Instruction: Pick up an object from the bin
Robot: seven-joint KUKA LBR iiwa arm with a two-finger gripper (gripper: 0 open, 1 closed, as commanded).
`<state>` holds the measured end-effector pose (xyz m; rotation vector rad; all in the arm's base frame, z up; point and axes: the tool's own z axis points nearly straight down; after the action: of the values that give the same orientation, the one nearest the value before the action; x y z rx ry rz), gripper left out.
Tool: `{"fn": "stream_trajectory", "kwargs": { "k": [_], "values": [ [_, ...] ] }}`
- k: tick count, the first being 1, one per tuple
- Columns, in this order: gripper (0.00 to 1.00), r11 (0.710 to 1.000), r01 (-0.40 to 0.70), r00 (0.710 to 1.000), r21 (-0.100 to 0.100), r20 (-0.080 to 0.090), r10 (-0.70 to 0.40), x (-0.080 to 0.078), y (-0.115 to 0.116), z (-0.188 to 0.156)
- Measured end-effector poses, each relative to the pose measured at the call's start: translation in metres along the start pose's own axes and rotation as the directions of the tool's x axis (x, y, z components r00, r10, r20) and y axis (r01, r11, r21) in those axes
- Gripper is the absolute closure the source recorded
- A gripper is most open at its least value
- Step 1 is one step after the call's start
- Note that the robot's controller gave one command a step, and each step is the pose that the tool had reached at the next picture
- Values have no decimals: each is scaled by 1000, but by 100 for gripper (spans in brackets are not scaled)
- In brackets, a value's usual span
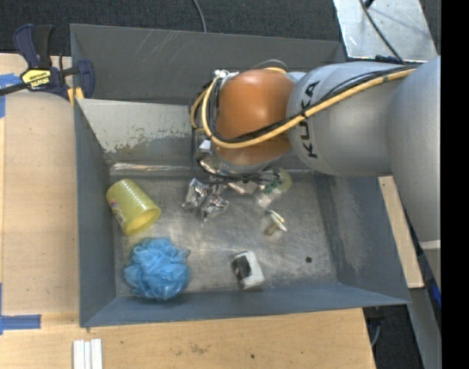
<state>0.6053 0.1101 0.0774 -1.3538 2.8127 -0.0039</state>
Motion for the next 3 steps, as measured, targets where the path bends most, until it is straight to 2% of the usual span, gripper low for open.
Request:
{"fn": "stream_trajectory", "kwargs": {
  "k": [1,2,3],
  "values": [
    [100,1000,0,1000,0,0,0,0,0,0],
    [0,999,-51,999,-8,-17,51,111,9,-55],
    [0,999,-50,999,-10,-17,50,110,9,-55]
  ]
}}
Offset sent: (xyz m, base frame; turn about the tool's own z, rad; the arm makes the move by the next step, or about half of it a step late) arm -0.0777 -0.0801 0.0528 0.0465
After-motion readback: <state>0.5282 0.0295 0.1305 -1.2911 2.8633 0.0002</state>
